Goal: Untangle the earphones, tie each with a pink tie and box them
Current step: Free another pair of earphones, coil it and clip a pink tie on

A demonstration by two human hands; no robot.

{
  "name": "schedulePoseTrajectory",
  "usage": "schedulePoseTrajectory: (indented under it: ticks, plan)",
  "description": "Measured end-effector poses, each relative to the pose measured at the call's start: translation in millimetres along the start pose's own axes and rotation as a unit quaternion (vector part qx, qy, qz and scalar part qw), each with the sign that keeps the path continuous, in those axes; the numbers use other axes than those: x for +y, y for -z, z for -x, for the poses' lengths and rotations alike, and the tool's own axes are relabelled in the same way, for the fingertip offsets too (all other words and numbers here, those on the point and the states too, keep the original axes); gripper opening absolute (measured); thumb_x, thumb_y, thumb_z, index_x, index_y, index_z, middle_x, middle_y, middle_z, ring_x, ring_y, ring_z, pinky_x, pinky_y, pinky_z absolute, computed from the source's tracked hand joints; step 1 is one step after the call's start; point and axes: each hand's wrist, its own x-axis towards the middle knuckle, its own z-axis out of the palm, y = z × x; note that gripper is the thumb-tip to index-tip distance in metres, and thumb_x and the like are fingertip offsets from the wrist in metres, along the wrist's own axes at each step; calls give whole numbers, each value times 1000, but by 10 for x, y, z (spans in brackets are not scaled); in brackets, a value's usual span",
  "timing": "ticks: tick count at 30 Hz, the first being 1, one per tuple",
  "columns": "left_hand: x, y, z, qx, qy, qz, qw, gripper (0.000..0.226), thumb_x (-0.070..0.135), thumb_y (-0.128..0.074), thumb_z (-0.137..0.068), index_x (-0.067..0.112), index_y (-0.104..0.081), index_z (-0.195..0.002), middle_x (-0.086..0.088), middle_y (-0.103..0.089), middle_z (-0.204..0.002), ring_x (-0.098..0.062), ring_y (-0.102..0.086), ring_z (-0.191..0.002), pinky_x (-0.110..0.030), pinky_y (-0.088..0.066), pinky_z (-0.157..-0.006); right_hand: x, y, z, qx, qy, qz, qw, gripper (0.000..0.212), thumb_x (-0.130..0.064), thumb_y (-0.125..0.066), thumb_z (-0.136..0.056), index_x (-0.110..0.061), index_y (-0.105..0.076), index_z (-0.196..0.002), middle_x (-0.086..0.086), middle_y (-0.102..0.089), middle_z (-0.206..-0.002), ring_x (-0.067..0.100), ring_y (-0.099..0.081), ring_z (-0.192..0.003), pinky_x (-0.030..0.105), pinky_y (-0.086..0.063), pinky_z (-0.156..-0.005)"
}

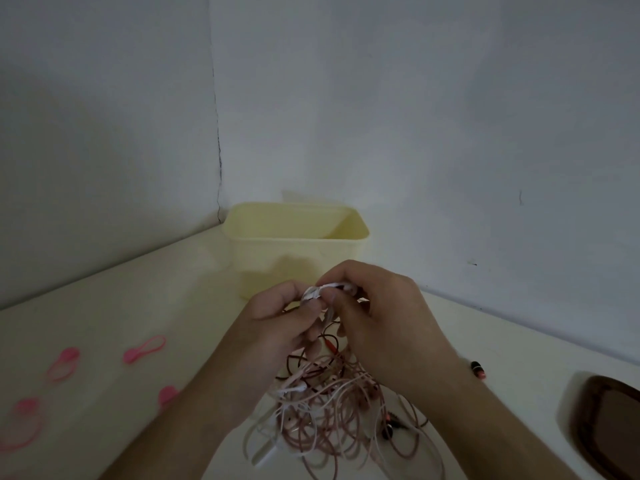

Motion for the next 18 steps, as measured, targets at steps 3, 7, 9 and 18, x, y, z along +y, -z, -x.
schedulePoseTrajectory:
  ticks: [3, 7, 9, 18]
  plan:
    - [-39, -16, -7, 32, -8, -60, 998, 18, 14, -57, -105, 5, -72, -100, -4, -59, -70, -22, -60, -67, -30, -53, -68, 20, -27, 2, 8, -17, -8, 1000, 19, -23, -62, -105, -32, -75, -96, -15, -72, -85, 5, -69, -80, 31, -60, -72]
    - [-66, -39, 5, 67, -42, -94, 992, 15, 13, -59, -104, 7, -73, -101, -6, -69, -73, -22, -69, -69, -26, -58, -70, 4, -55, 3, 24, -40, -28, 999, 21, -23, -63, -103, -32, -80, -95, -18, -75, -84, 4, -71, -79, 32, -60, -75]
    - [-65, -57, 10, 81, -62, -88, 991, 12, 8, -62, -102, 10, -73, -106, -10, -72, -76, -21, -69, -69, -26, -59, -68, -6, -57, 3, 27, -54, -45, 997, 23, -21, -64, -103, -32, -83, -95, -19, -77, -83, 5, -72, -77, 32, -60, -76]
    - [-66, -15, -3, 111, -106, -92, 984, 17, -2, -63, -100, 8, -76, -99, -14, -73, -75, -17, -65, -62, -27, -58, -61, -30, -80, 9, -30, -99, -87, 991, 27, -27, -56, -107, -29, -82, -101, -3, -78, -83, 18, -74, -79, 50, -61, -82]
